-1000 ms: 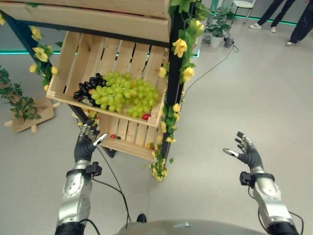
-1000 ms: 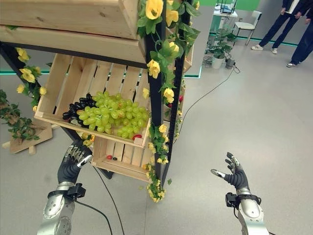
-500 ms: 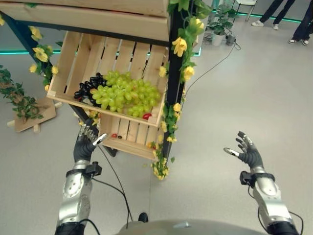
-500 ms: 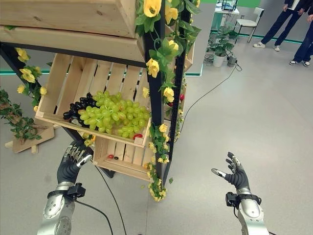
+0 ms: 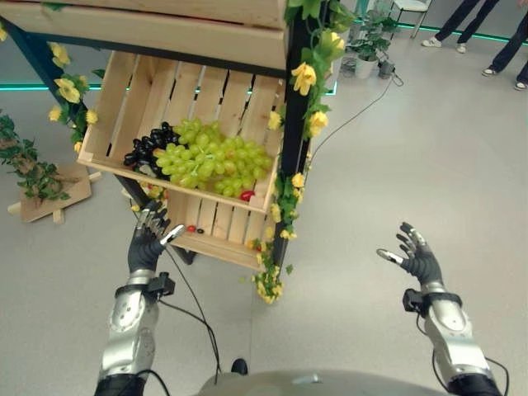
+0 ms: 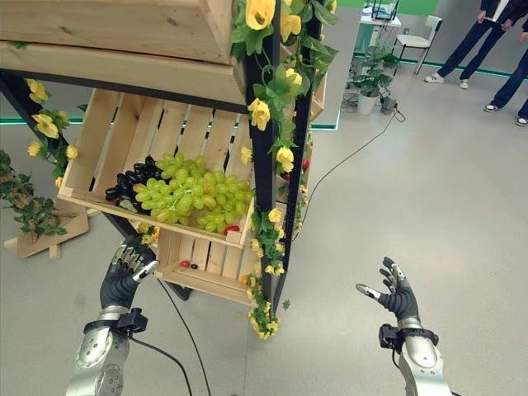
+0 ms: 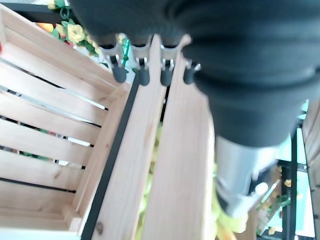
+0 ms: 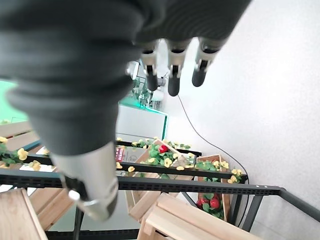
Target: Pick up the fruits from the basket on one side to the basket on the other side
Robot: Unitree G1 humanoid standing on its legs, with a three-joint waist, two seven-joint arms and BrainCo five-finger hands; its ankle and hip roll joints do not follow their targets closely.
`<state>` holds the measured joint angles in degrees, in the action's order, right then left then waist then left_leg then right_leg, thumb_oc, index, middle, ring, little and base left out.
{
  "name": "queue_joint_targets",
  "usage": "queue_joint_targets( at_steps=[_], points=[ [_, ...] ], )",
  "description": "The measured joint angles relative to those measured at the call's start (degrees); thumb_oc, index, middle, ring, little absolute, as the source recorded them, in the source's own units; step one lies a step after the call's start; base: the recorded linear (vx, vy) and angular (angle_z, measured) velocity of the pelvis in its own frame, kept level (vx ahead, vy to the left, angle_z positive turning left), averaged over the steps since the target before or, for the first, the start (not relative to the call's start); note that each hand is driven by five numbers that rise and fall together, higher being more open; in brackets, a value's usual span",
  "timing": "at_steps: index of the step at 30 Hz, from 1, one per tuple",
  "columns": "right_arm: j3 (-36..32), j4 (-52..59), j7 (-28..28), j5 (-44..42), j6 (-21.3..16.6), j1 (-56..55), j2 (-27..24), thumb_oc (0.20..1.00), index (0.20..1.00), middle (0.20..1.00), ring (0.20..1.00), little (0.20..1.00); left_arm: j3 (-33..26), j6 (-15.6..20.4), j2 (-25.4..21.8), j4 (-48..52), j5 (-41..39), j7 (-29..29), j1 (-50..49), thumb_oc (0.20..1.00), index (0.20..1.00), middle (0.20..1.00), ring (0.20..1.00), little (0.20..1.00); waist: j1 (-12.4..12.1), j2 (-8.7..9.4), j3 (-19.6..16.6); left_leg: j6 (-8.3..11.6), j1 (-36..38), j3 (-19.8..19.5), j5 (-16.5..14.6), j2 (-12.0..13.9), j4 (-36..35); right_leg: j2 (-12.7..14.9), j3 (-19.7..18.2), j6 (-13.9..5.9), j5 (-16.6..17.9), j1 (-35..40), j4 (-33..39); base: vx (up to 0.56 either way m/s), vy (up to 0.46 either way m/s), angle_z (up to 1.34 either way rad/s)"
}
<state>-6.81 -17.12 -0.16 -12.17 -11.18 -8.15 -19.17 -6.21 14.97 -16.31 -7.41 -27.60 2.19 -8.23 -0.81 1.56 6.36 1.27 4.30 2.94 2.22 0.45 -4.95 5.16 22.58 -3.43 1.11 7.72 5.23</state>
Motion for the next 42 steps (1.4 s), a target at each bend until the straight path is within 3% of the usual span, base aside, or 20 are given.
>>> queue_joint_targets(
  at_steps=[15, 21, 29, 31, 32, 35, 36, 38, 39, 40, 41, 42],
  points=[
    [0.02, 0.01, 0.02, -0.31, 0.00, -0.12, 0.46, 1.000, 1.000, 1.000, 1.000, 1.000, 0.00, 0.06, -0.23, 0.00, 2.18, -2.06, 0.09, 1.000, 1.000, 1.000, 1.000, 1.000, 0.17, -0.01, -0.01, -0.02, 0.55, 1.84, -0.02, 0.18, 0.01, -0.09, -1.28, 0.13, 0.10, -0.20, 0.00, 0.01, -0.001, -0.03],
    [0.02, 0.09, 0.02, -0.31, -0.01, -0.11, 0.45, 1.000, 1.000, 1.000, 1.000, 1.000, 0.00, 0.11, -0.23, -0.01, 2.21, -2.59, 0.09, 1.000, 1.000, 1.000, 1.000, 1.000, 1.39, 0.00, -0.02, 0.10, 0.64, 2.71, -0.11, 0.48, 0.01, -0.33, -2.05, 0.20, 0.15, -0.65, 0.00, -0.01, -0.030, -0.08],
    [0.07, 0.82, 0.86, -0.38, -0.22, -2.37, 0.08, 1.000, 1.000, 1.000, 1.000, 1.000, -1.06, 0.14, -0.98, -0.61, 2.02, -4.73, -1.57, 1.000, 1.000, 1.000, 1.000, 1.000, 2.88, -0.02, 0.51, 1.64, 1.07, 9.51, -1.68, 2.80, 1.88, -2.28, -8.98, 1.27, 0.47, -3.44, -0.04, 0.02, -0.096, -0.46],
    [-0.05, 0.80, 1.11, -0.82, -0.24, -3.16, 0.15, 1.000, 1.000, 1.000, 1.000, 1.000, -1.76, 0.06, -1.07, -1.25, 1.98, -5.16, -2.36, 1.000, 1.000, 1.000, 1.000, 1.000, 3.13, -0.09, 0.76, 2.53, 1.06, 11.16, -2.80, 4.03, 3.81, -3.21, -11.04, 2.66, -0.21, -4.16, -1.20, 0.04, -0.164, -0.56],
    [-0.10, 0.78, 1.17, -1.59, -0.32, -2.51, 0.56, 1.000, 1.000, 1.000, 1.000, 1.000, -1.64, 0.04, -1.36, -1.78, 1.86, -5.53, -2.31, 1.000, 1.000, 1.000, 1.000, 1.000, 3.13, 0.29, 2.22, 3.32, 0.88, 12.31, -4.35, 5.14, 8.16, -3.67, -12.79, 3.96, -1.25, -4.18, -3.24, 0.05, -0.185, -0.65],
    [-0.92, 0.92, 1.30, -2.52, -0.99, -3.92, 0.56, 1.000, 1.000, 1.000, 1.000, 1.000, -4.58, 0.08, -1.34, -3.78, 1.64, -6.55, -2.35, 1.000, 1.000, 1.000, 1.000, 1.000, 3.11, 1.50, 2.97, 5.71, -1.51, 12.43, -6.16, 7.19, 18.43, -4.11, -14.39, 5.16, -2.73, -4.05, -5.70, 0.04, -0.235, -0.57],
    [-1.37, 0.91, 1.23, -3.06, -1.12, -4.08, 0.53, 1.000, 1.000, 1.000, 1.000, 1.000, -4.85, 0.09, -1.55, -4.16, 1.63, -6.58, -2.34, 1.000, 1.000, 1.000, 1.000, 1.000, 3.07, 1.84, 3.23, 6.01, -3.27, 11.95, -6.04, 7.90, 22.78, -4.34, -14.97, 5.76, -2.98, -4.09, -6.07, -0.06, -0.185, -0.44],
    [-2.36, 1.55, 1.15, -3.73, -1.62, -4.74, -0.43, 1.000, 1.000, 1.000, 1.000, 1.000, -5.35, 0.19, -0.78, -4.60, 1.29, -7.61, -2.20, 1.000, 1.000, 1.000, 1.000, 1.000, 3.28, 2.05, 4.37, 6.99, -10.29, 5.79, -3.54, 8.43, 38.69, -6.40, -19.85, 7.23, -2.49, -5.43, -8.64, -0.03, -0.125, -0.64],
    [-2.59, 2.13, 0.88, -3.92, -2.11, -4.45, -0.47, 1.000, 1.000, 1.000, 1.000, 1.000, -5.37, 0.45, 0.19, -4.95, 0.81, -8.83, -2.81, 1.000, 1.000, 1.000, 1.000, 1.000, 2.75, 2.58, 4.79, 6.31, -14.26, 0.48, -3.94, 6.05, 42.50, -6.06, -24.37, 7.72, -2.48, -6.23, -9.67, 0.08, 0.005, -0.72],
    [-2.66, 2.40, 0.63, -4.26, -2.25, -4.50, -0.26, 1.000, 1.000, 1.000, 1.000, 1.000, -5.38, 0.55, 0.27, -5.04, 0.79, -9.16, -3.49, 1.000, 1.000, 1.000, 1.000, 1.000, 2.85, 3.21, 4.86, 6.20, -13.83, -2.60, -5.48, 3.19, 39.21, -5.56, -27.32, 7.80, -2.30, -6.48, -9.77, 0.19, 0.042, -0.85],
    [-2.48, 2.58, 0.56, -4.29, -2.34, -4.43, -0.43, 1.000, 1.000, 1.000, 1.000, 1.000, -5.39, 0.62, 0.36, -5.03, 0.80, -9.23, -4.30, 1.000, 1.000, 1.000, 1.000, 1.000, 2.64, 3.27, 4.87, 5.59, -13.35, -3.32, -6.04, 0.50, 34.31, -5.34, -29.29, 7.66, -2.21, -7.25, -9.68, 0.18, 0.030, -0.63],
    [-1.70, 2.38, 0.51, -4.30, -2.41, -4.15, -0.28, 1.000, 1.000, 1.000, 1.000, 1.000, -5.48, 0.89, 0.33, -4.64, 0.83, -9.57, -5.15, 1.000, 1.000, 1.000, 1.000, 1.000, 2.80, 3.07, 5.00, 5.97, -13.22, -6.10, -6.73, -3.28, 27.62, -5.40, -32.36, 6.12, 0.04, -8.45, -9.31, 0.16, 0.031, -0.75]
  ],
)
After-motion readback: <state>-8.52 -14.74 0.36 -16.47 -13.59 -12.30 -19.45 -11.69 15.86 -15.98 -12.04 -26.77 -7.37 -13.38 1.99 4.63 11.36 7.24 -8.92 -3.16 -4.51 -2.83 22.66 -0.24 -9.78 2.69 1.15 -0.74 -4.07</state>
